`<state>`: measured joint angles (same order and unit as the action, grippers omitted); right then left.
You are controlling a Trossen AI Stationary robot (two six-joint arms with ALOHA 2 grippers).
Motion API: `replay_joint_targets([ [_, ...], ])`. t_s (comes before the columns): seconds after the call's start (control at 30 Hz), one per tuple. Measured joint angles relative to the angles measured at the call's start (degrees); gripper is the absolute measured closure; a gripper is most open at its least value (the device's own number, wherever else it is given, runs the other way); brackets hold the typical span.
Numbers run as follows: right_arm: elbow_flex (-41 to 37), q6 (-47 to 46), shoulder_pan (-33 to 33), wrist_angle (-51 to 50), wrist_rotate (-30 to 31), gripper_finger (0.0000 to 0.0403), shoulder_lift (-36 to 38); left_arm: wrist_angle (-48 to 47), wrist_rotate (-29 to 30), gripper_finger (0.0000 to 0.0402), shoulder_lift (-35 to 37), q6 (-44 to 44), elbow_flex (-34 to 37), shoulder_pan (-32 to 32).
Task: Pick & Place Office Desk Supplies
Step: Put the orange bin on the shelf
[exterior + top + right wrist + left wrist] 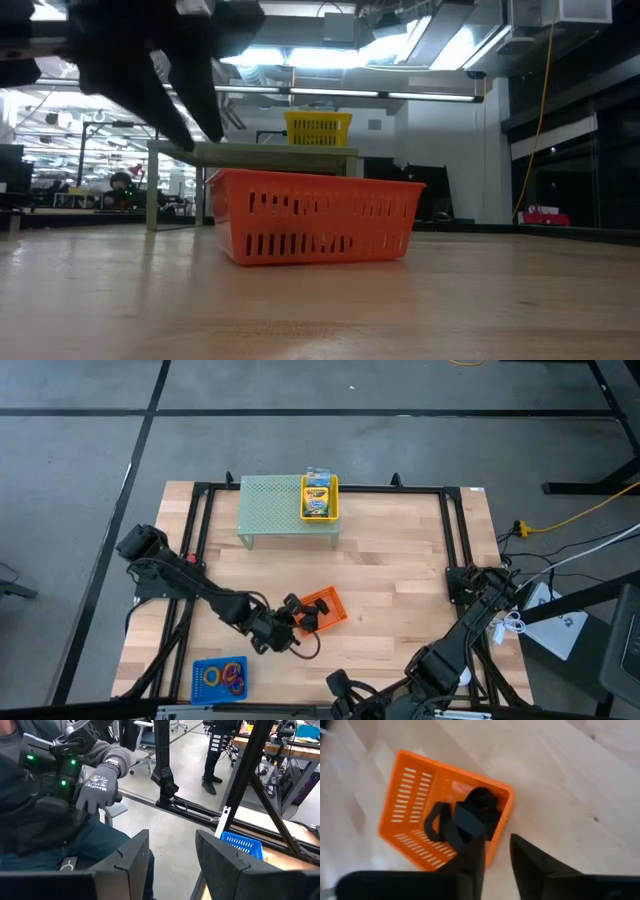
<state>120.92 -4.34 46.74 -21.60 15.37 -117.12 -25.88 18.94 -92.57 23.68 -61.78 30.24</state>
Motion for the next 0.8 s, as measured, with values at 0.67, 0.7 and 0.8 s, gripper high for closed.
replay_joint_targets([
  [0.67, 0.0, -0.8, 0.0, -0.6, 0.0, 0.0241, 0.0, 0.2, -4.7, 0.0247, -5.8, 6.7, 0.7, -5.3],
  [0.7, 0.0, -0.8, 0.0, -0.7, 0.0, 0.0241, 0.0, 0.1, -5.1, 0.0251, -6.6, 6.7, 0.7, -5.6],
  [0.8, 0.0, -0.8, 0.0, -0.9, 0.0, 0.0241, 0.0, 0.3, -4.0, 0.0263, -8.2, 7.4, 0.7, -6.1],
])
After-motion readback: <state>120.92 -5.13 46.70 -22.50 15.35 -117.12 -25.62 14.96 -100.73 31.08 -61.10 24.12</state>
